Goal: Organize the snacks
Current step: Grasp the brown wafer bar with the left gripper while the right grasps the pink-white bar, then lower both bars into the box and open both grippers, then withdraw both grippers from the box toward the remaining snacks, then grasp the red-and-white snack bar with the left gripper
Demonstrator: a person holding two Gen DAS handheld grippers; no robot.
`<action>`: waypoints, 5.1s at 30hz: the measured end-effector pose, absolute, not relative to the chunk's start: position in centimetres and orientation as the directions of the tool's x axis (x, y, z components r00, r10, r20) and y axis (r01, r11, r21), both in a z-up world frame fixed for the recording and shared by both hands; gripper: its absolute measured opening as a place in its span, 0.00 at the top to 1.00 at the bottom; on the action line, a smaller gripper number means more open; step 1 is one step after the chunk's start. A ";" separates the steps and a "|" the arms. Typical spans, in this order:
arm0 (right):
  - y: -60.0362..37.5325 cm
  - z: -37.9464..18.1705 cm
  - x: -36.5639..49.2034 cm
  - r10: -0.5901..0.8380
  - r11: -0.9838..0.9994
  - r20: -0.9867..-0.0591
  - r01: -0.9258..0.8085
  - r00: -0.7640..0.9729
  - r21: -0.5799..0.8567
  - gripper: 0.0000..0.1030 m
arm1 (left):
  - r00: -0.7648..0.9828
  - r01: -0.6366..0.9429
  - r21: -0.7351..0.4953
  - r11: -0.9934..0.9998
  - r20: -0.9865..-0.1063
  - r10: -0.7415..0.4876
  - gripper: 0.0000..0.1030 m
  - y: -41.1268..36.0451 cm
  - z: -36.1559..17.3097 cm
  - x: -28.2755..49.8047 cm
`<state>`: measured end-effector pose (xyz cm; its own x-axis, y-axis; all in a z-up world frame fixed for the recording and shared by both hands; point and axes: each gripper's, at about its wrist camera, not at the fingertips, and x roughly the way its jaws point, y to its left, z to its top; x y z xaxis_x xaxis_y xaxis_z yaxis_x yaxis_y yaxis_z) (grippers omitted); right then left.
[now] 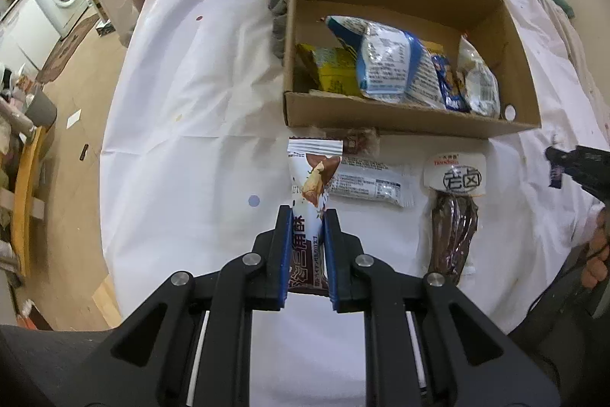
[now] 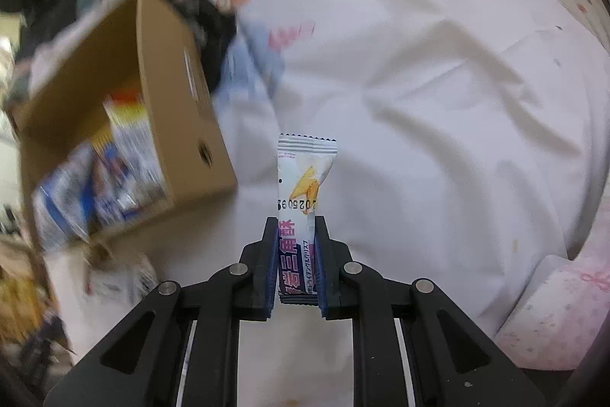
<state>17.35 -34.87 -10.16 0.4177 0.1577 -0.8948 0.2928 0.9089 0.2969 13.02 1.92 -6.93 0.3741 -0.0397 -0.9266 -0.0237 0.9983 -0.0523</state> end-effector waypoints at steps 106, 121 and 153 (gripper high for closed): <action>-24.2 -6.2 25.8 0.495 0.852 -0.742 -0.087 0.453 0.516 0.26 | 0.597 0.089 -0.167 0.982 -0.780 -0.186 0.12 -1.4 -2.6 25.4; -26.4 -3.8 21.1 0.493 0.835 -0.699 -0.058 0.517 0.546 0.26 | 0.621 -0.036 -0.244 0.969 -0.765 -0.169 0.12 3.1 -1.4 20.6; -28.8 -7.0 17.1 0.534 0.780 -0.721 0.072 0.442 0.622 0.26 | 0.217 0.118 -0.004 0.993 -0.976 -0.029 0.11 -4.3 -15.9 19.0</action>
